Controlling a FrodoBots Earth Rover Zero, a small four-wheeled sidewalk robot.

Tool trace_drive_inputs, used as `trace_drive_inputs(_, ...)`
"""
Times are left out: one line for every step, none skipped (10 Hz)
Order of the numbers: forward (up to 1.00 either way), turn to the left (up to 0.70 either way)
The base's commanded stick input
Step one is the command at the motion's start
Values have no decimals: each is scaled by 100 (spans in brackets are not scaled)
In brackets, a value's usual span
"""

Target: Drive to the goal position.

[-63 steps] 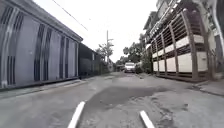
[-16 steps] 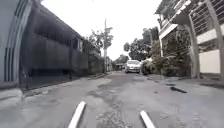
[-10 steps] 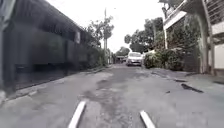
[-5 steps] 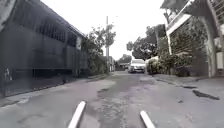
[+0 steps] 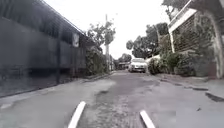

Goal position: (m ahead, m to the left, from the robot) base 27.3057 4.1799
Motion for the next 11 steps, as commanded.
trace_drive_inputs(85, 5)
trace_drive_inputs(85, 3)
trace_drive_inputs(85, 0)
trace_drive_inputs(85, 0)
trace_drive_inputs(85, 0)
trace_drive_inputs(85, 0)
trace_drive_inputs(85, 0)
trace_drive_inputs(85, 0)
trace_drive_inputs(85, 0)
trace_drive_inputs(85, 0)
trace_drive_inputs(85, 0)
